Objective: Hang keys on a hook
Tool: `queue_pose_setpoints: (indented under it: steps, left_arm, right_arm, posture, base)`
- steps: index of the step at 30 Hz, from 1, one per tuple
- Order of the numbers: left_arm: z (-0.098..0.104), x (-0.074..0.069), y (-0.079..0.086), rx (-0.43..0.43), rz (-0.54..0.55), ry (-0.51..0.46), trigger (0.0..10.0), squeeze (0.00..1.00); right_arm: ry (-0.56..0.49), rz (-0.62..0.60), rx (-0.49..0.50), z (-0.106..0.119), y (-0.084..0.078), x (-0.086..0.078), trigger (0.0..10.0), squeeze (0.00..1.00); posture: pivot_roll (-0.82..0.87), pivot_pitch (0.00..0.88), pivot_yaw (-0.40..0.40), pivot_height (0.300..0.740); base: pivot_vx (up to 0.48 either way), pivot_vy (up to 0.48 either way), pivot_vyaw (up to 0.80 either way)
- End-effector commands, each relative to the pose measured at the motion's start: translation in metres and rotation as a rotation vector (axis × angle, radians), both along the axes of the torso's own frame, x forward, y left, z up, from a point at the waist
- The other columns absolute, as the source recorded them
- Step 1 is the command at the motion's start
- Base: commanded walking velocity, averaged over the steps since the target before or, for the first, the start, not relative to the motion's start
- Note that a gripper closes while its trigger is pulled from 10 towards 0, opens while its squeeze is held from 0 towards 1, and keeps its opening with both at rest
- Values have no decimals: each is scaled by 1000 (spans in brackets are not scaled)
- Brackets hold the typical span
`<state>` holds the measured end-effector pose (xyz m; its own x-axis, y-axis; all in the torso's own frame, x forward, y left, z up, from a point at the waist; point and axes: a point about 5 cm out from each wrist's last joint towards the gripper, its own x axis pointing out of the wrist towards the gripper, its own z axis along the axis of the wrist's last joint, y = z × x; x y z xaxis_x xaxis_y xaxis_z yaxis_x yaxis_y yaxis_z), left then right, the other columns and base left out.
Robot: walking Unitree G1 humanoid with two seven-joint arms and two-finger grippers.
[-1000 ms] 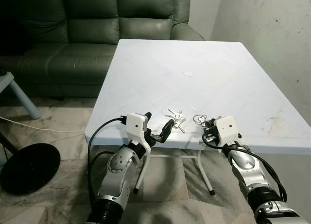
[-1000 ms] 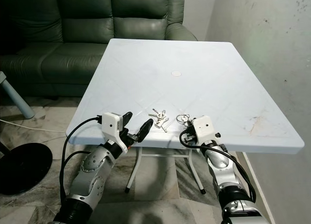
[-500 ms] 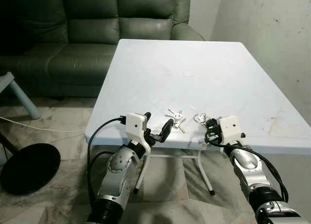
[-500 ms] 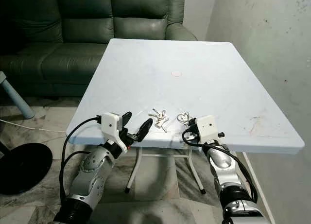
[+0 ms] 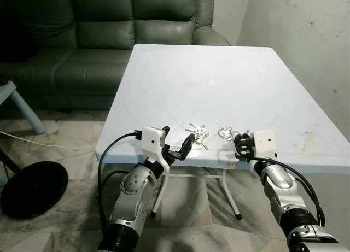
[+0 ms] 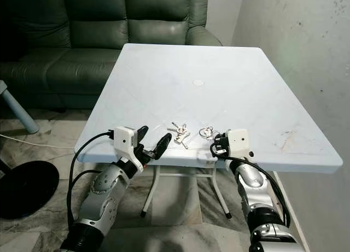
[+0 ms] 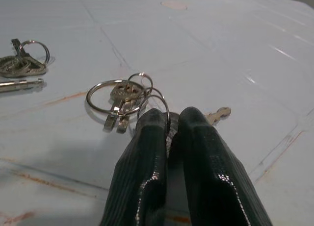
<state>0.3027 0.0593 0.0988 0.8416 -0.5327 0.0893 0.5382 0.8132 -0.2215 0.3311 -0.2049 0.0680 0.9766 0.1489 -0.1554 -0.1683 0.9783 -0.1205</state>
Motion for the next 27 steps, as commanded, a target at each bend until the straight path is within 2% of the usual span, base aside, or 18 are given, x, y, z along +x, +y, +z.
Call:
queue_pose_setpoints:
  steps: [1,6,16,17,18,19,20,25,27]
  left_arm:
    - [2,2,-1,2,2,0,10000,0]
    - [2,2,-1,4,1,-1,10000,0]
    - [3,3,-1,2,3,-2,10000,0]
    - [3,3,-1,3,4,-3,10000,0]
    - [3,3,-1,4,3,-3,10000,0]
    - [3,3,-1,4,2,-3,10000,0]
    - [3,3,-1,5,2,-3,10000,0]
    - [4,3,-2,3,2,-3,10000,0]
    - [3,4,0,1,7,0,10000,0]
  right_arm:
    - [8,2,1,2,1,3,10000,0]
    - [5,49,16,3,8,4,10000,0]
    - [1,56,20,3,9,2,9804,0]
    - [-4,46,17,3,8,2,9412,0]
    - [-14,40,16,3,8,2,3176,0]
    - [-21,37,14,4,8,2,3176,0]
    - [-27,35,15,5,7,2,0,0]
    - [-40,10,21,6,5,2,0,0]
    - [-57,-4,74,8,5,2,0,0]
  posture:
    - [18,0,-34,732]
    - [17,0,-33,732]
    - [15,0,-33,732]
    - [15,0,-33,732]
    - [14,0,-32,732]
    - [13,0,-31,732]
    - [13,0,-31,732]
    - [11,0,-29,732]
    - [15,0,-35,732]
  base:
    - [0,0,0]
    - [0,0,0]
    - [0,0,0]
    - [0,0,0]
    - [0,0,0]
    - [0,0,0]
    - [0,0,0]
    - [0,0,0]
    - [0,0,0]
